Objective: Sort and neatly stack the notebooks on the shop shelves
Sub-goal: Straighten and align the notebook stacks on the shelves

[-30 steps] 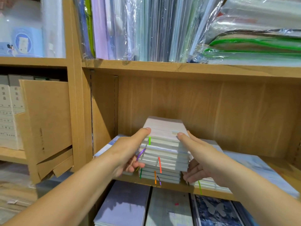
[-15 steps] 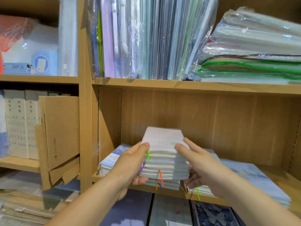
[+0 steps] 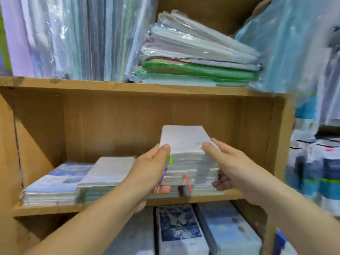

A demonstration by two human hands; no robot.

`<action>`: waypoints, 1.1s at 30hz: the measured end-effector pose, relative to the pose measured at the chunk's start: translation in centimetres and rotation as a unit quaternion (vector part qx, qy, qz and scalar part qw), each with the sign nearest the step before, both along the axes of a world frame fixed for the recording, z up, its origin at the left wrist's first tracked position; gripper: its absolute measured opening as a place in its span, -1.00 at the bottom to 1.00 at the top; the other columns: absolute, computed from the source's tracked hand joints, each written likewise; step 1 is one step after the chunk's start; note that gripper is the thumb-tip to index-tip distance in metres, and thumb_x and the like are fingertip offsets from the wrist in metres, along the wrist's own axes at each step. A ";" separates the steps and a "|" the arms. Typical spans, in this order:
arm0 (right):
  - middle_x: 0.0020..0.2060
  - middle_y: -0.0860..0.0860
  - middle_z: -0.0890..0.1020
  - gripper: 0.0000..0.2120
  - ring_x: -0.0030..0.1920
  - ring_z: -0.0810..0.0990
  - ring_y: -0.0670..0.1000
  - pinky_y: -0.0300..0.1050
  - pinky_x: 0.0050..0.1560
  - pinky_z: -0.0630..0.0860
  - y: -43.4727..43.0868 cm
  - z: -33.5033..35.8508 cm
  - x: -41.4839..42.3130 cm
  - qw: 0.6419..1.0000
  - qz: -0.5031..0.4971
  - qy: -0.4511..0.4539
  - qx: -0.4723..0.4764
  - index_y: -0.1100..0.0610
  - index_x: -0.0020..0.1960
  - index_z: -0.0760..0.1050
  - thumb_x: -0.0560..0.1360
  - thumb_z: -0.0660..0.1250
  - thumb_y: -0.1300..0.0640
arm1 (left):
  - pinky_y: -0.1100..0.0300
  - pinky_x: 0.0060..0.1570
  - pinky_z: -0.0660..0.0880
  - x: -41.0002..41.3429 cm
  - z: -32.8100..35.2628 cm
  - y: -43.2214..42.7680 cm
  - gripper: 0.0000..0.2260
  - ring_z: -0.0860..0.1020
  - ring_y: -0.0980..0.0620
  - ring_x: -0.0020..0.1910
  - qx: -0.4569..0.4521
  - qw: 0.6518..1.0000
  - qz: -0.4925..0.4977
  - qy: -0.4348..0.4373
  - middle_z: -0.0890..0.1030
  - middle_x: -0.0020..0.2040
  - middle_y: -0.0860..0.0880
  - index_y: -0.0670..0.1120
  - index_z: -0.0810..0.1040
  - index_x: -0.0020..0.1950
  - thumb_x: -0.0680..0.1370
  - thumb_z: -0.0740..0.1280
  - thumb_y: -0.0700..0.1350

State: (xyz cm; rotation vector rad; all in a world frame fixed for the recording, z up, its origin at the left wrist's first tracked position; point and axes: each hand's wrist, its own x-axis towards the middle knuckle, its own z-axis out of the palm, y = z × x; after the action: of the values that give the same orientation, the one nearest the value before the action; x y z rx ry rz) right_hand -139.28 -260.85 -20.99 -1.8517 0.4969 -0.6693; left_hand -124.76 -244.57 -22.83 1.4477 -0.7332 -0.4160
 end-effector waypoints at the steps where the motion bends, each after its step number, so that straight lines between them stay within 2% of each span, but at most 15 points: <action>1: -0.20 -0.01 0.69 -0.41 -0.36 0.58 0.04 -0.06 -0.27 0.61 -1.4 -0.4 -1.7 1.000 -0.017 -0.005 0.001 -0.41 0.46 0.32 0.46 0.35 -0.41 | 0.11 -0.26 0.63 -1.0 -0.3 -2.2 -0.80 0.67 0.12 -0.27 0.005 1.000 -0.020 0.002 0.74 -0.06 0.07 0.38 0.62 0.12 0.64 0.21 0.25; 5: -0.12 0.00 0.69 -0.50 -0.35 0.59 0.02 -0.11 -0.31 0.59 -7.1 -2.1 -7.3 0.995 -0.098 -0.003 0.016 -0.43 0.42 0.36 0.49 0.34 -0.37 | 0.15 -0.29 0.62 -5.4 -2.1 -10.3 -0.78 0.68 0.16 -0.26 0.016 0.997 -0.078 0.023 0.72 -0.13 0.14 0.34 0.61 0.16 0.63 0.19 0.25; 8: -0.17 0.03 0.63 -0.52 -0.33 0.52 0.05 -0.10 -0.37 0.48 -10.6 -3.7 -9.8 0.991 -0.130 0.009 0.034 -0.38 0.44 0.37 0.54 0.33 -0.30 | 0.15 -0.30 0.63 -8.1 -4.2 -15.0 -0.76 0.69 0.15 -0.26 0.028 0.994 -0.091 0.054 0.71 -0.21 0.16 0.28 0.59 0.22 0.65 0.19 0.21; 10: -0.19 0.07 0.58 -0.54 -0.31 0.47 0.08 -0.07 -0.36 0.43 -12.6 -4.9 -10.6 0.989 -0.141 0.012 0.047 -0.35 0.45 0.37 0.57 0.33 -0.25 | 0.14 -0.29 0.63 -9.2 -5.4 -17.4 -0.75 0.71 0.12 -0.18 0.028 0.993 -0.097 0.063 0.73 -0.14 0.14 0.26 0.57 0.27 0.66 0.20 0.20; 12: -0.13 0.09 0.59 -0.57 -0.27 0.48 0.10 -0.05 -0.31 0.47 -14.2 -5.9 -10.8 0.987 -0.149 0.017 0.055 -0.38 0.44 0.36 0.58 0.31 -0.25 | 0.14 -0.27 0.63 -9.7 -6.3 -19.1 -0.74 0.71 0.06 -0.08 0.031 0.992 -0.102 0.073 0.73 -0.03 0.10 0.28 0.55 0.32 0.66 0.21 0.19; 14: -0.08 0.10 0.60 -0.57 -0.24 0.50 0.10 -0.08 -0.30 0.51 -15.9 -6.7 -10.6 0.986 -0.149 0.022 0.068 -0.40 0.43 0.34 0.58 0.30 -0.26 | 0.15 -0.28 0.62 -9.7 -7.0 -20.5 -0.74 0.71 0.05 -0.06 0.028 0.990 -0.104 0.086 0.73 0.02 0.10 0.31 0.52 0.34 0.67 0.21 0.19; 16: -0.14 0.09 0.57 -0.58 -0.26 0.48 0.09 -0.08 -0.32 0.48 -17.5 -7.3 -10.1 0.986 -0.142 0.034 0.082 -0.42 0.41 0.35 0.57 0.31 -0.26 | 0.15 -0.29 0.62 -9.7 -7.8 -21.5 -0.75 0.71 0.06 -0.06 0.026 0.990 -0.097 0.095 0.73 0.02 0.12 0.33 0.52 0.33 0.67 0.20 0.19; 18: -0.19 0.06 0.53 -0.60 -0.29 0.44 0.09 -0.05 -0.31 0.43 -19.0 -7.9 -9.3 0.985 -0.136 0.031 0.102 -0.41 0.39 0.40 0.57 0.33 -0.24 | 0.08 -0.23 0.66 -9.4 -8.4 -22.6 -0.77 0.71 0.05 -0.08 0.026 0.991 -0.085 0.095 0.72 -0.01 0.14 0.36 0.51 0.30 0.67 0.20 0.20; 20: -0.15 0.05 0.56 -0.62 -0.26 0.44 0.09 -0.05 -0.30 0.45 -20.0 -8.5 -8.4 0.984 -0.138 0.038 0.109 -0.42 0.37 0.43 0.56 0.33 -0.25 | 0.03 -0.17 0.66 -9.1 -8.8 -23.5 -0.83 0.70 0.04 -0.10 0.026 0.993 -0.070 0.097 0.72 -0.05 0.14 0.41 0.49 0.23 0.67 0.21 0.21; 23: -0.09 0.00 0.61 -0.62 -0.25 0.49 0.07 -0.16 -0.39 0.46 -20.8 -9.3 -7.3 0.981 -0.162 0.023 0.105 -0.38 0.37 0.43 0.56 0.30 -0.30 | -0.06 -0.03 0.68 -8.7 -8.6 -24.5 -0.81 0.67 0.02 -0.04 0.040 0.993 -0.059 0.096 0.68 0.00 0.13 0.39 0.49 0.25 0.66 0.20 0.24; 25: -0.06 -0.09 0.68 -0.62 -0.16 0.62 0.02 -0.17 -0.31 0.55 -21.0 -10.3 -7.0 0.980 -0.176 0.014 0.092 -0.30 0.31 0.50 0.54 0.29 -0.36 | -0.09 -0.03 0.69 -8.1 -8.5 -24.1 -0.75 0.65 0.00 -0.05 0.084 0.993 -0.061 0.055 0.65 0.03 0.08 0.33 0.51 0.25 0.63 0.19 0.30; 28: -0.05 -0.13 0.73 -0.46 0.01 0.71 -0.05 -0.08 -0.01 0.65 -21.6 -11.6 -8.0 0.983 -0.167 0.020 0.077 -0.12 0.18 0.56 0.37 0.42 -0.45 | -0.07 -0.23 0.69 -6.3 -8.8 -22.8 -0.53 0.68 -0.11 -0.25 0.159 0.982 -0.056 -0.089 0.67 -0.18 -0.15 0.00 0.62 -0.05 0.55 0.23 0.39; 29: -0.04 -0.13 0.74 -0.43 -0.01 0.72 -0.08 -0.12 0.00 0.65 -21.8 -11.7 -8.5 0.986 -0.148 0.046 0.063 -0.10 0.16 0.56 0.31 0.52 -0.42 | -0.02 -0.30 0.68 -5.6 -8.9 -22.5 -0.48 0.67 -0.07 -0.34 0.183 0.968 -0.057 -0.161 0.67 -0.26 -0.16 -0.08 0.61 -0.15 0.51 0.29 0.39; 31: -0.09 -0.14 0.76 -0.44 -0.11 0.71 -0.10 -0.19 -0.10 0.62 -22.3 -11.9 -9.1 0.987 -0.100 0.124 0.022 -0.08 0.14 0.61 0.23 0.67 -0.22 | 0.12 -0.43 0.54 -4.5 -9.1 -22.3 -0.52 0.58 0.08 -0.44 0.255 0.913 -0.060 -0.314 0.63 -0.35 -0.09 -0.09 0.55 -0.25 0.42 0.43 0.35; 33: -0.20 -0.09 0.75 -0.56 -0.23 0.65 -0.04 -0.13 -0.19 0.58 -22.8 -12.3 -8.8 0.982 -0.106 0.156 -0.009 0.00 0.13 0.66 0.30 0.69 0.00 | 0.19 -0.45 0.37 -4.0 -9.0 -22.4 -0.58 0.51 0.15 -0.36 0.314 0.863 -0.052 -0.391 0.57 -0.31 0.02 0.00 0.47 -0.29 0.38 0.50 0.30</action>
State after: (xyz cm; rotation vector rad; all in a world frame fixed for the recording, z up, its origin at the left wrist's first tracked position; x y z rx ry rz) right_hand -148.04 -283.68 -33.28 -1.9477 0.9051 -0.5252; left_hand -128.73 -266.94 -31.81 2.2454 -1.4182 -0.1247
